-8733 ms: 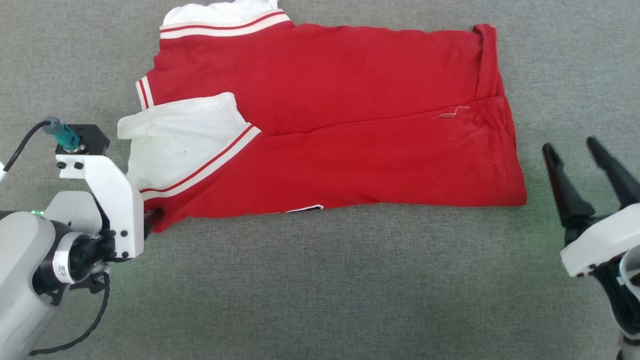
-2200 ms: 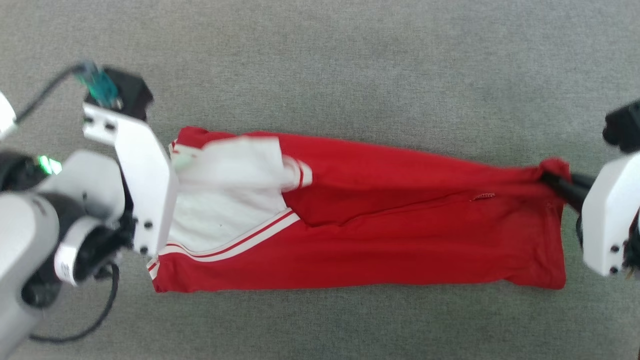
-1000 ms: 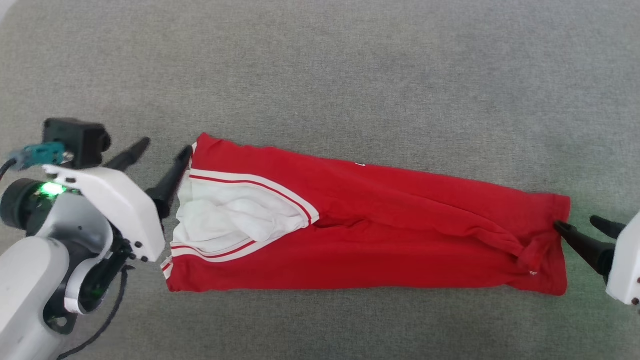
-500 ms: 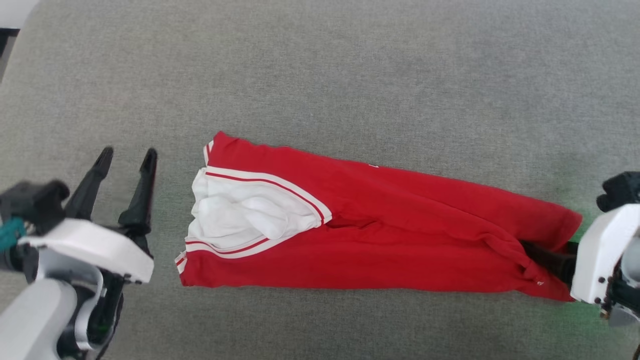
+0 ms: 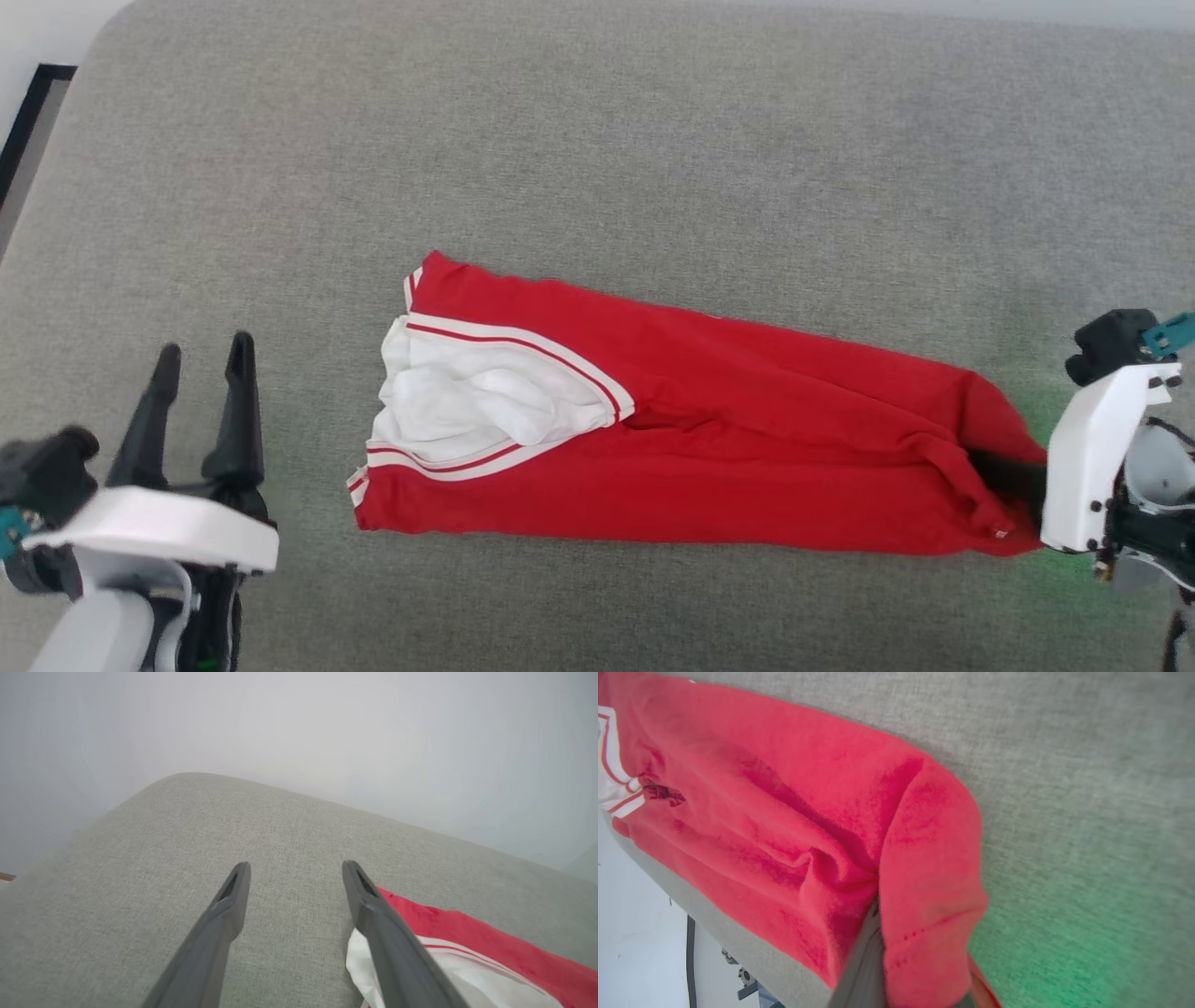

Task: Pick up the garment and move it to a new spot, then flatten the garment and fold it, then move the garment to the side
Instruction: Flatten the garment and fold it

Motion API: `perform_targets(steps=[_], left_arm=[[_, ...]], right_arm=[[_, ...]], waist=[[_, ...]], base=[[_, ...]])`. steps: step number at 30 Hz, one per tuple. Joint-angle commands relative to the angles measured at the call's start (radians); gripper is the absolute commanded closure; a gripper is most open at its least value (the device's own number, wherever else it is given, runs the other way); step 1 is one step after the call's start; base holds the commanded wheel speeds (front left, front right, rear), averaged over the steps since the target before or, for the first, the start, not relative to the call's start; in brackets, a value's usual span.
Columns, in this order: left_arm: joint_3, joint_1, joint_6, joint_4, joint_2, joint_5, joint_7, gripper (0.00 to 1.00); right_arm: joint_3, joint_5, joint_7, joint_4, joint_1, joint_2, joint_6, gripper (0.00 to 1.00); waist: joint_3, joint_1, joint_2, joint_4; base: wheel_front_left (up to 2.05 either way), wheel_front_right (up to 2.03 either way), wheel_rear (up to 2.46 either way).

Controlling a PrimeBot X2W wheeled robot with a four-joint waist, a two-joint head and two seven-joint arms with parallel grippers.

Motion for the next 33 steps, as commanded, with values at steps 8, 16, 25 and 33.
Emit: perform_targets(steps=[8,16,25,33], left_arm=[[0.143,0.083,-0.101,0.036,-0.127,0.095,-0.006,0.00],[0.245,0.101,-0.177,0.065,-0.229,0.186,-0.007,0.00],[0.305,0.104,-0.222,0.090,-0.301,0.252,-0.007,0.00],[0.332,0.122,-0.239,0.101,-0.329,0.277,-0.007,0.00]], right_arm=[[-0.099,0.022,-0.052,0.073,-0.016,-0.075,0.000,1.00],[-0.201,-0.003,-0.103,0.212,-0.052,-0.165,0.000,1.00],[-0.234,-0.059,-0.151,0.354,-0.091,-0.230,0.000,1.00],[-0.179,0.030,-0.144,0.252,-0.055,-0.221,0.000,1.00]], waist=[[-0.019,0.0000,-0.0001,-0.018],[-0.026,0.0000,-0.0001,-0.043],[-0.039,0.0000,-0.0001,-0.067],[-0.065,0.0000,-0.0001,-0.078]], base=[[0.00,0.00,0.00],[0.00,0.00,0.00],[0.00,0.00,0.00],[0.00,0.00,0.00]])
